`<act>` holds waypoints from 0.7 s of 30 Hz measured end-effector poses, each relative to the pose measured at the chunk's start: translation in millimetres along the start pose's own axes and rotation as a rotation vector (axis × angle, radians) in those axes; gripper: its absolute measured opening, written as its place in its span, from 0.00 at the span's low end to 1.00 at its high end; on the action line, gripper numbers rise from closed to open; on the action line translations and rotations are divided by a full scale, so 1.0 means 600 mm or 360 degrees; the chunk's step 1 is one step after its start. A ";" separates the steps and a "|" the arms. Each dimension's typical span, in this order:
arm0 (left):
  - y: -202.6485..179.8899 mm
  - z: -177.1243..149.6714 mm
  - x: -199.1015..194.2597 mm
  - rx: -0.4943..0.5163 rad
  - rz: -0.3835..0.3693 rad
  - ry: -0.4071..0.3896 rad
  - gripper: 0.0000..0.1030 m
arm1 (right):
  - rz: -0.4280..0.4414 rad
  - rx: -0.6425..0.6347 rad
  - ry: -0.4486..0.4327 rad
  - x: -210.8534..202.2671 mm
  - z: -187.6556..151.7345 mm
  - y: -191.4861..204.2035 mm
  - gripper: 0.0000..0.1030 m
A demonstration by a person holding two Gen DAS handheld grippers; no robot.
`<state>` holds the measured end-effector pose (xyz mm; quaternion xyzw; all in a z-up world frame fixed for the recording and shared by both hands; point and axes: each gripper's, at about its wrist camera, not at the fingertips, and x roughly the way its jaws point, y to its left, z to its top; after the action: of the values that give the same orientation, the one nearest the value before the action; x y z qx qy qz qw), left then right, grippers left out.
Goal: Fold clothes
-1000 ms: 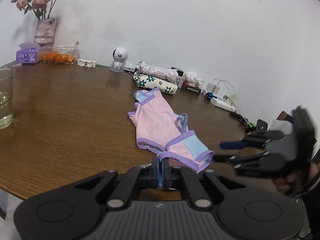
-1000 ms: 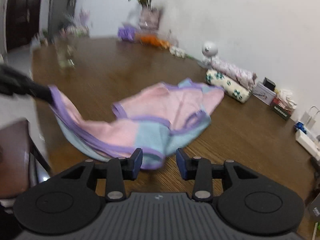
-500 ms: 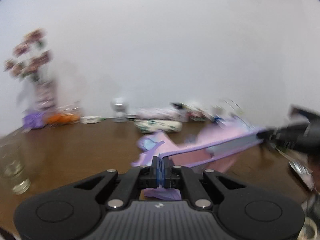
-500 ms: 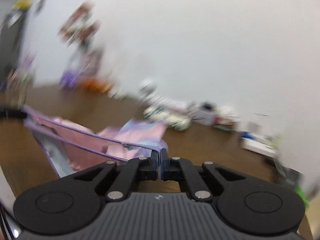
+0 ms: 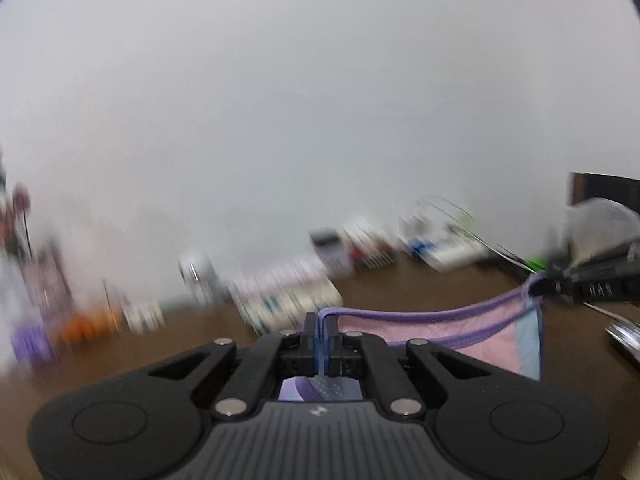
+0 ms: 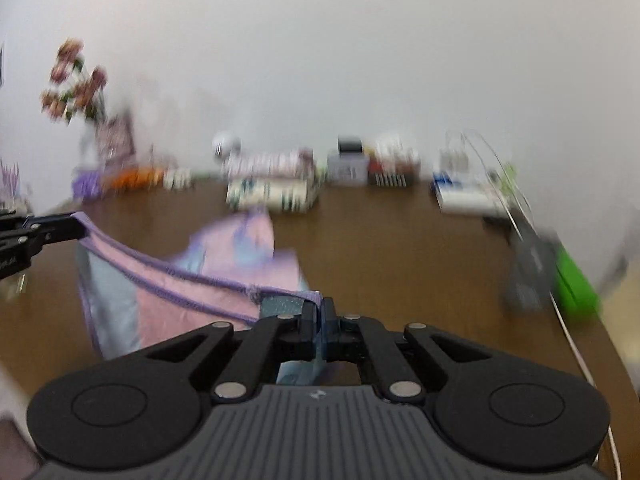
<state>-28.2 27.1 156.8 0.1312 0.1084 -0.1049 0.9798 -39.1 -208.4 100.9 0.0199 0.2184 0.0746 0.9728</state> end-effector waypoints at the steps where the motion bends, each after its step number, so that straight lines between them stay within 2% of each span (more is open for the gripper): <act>1: 0.012 0.042 0.024 0.0066 0.0062 -0.0085 0.01 | -0.0025 -0.0014 -0.0098 0.026 0.044 0.006 0.01; 4: 0.053 0.175 0.015 0.0081 0.0230 -0.0371 0.00 | -0.0037 -0.0029 -0.0416 0.053 0.165 0.030 0.01; 6: 0.064 0.238 -0.061 0.0063 0.0290 -0.0639 0.00 | -0.0001 0.0000 -0.0631 0.032 0.230 0.043 0.01; 8: 0.052 0.262 -0.149 0.0139 0.0326 -0.0850 0.00 | 0.0026 0.0014 -0.0820 -0.028 0.235 0.047 0.01; 10: 0.024 0.242 -0.221 0.0237 0.0314 -0.0943 0.00 | 0.0032 0.0016 -0.0948 -0.083 0.220 0.046 0.01; 12: -0.004 0.195 -0.257 0.0297 0.0194 -0.0875 0.00 | 0.0003 0.0005 -0.0939 -0.116 0.174 0.039 0.01; 14: -0.035 0.121 -0.250 0.0262 -0.0061 -0.0627 0.00 | -0.0046 -0.0014 -0.0801 -0.123 0.109 0.027 0.01; 15: -0.052 0.080 -0.237 0.0240 -0.0162 -0.0467 0.00 | -0.0067 -0.0030 -0.0688 -0.117 0.073 0.019 0.01; 17: -0.088 -0.015 -0.202 0.0173 -0.0207 -0.0151 0.00 | -0.0109 -0.0058 -0.0436 -0.100 -0.004 -0.002 0.01; 19: -0.102 -0.099 -0.180 0.0020 -0.0275 0.0121 0.00 | -0.0158 -0.0067 -0.0161 -0.080 -0.080 -0.029 0.01; 20: -0.107 -0.133 -0.173 -0.0051 -0.0309 0.0235 0.01 | -0.0193 -0.0077 -0.0036 -0.074 -0.116 -0.042 0.01; 21: -0.101 -0.147 -0.176 -0.0105 -0.0344 0.0288 0.05 | -0.0234 -0.0093 0.0068 -0.072 -0.149 -0.052 0.01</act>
<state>-159.5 13.1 84.6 0.0953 0.2131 -0.1939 0.9528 -111.8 -245.2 36.1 -0.0262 0.2376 0.0096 0.9710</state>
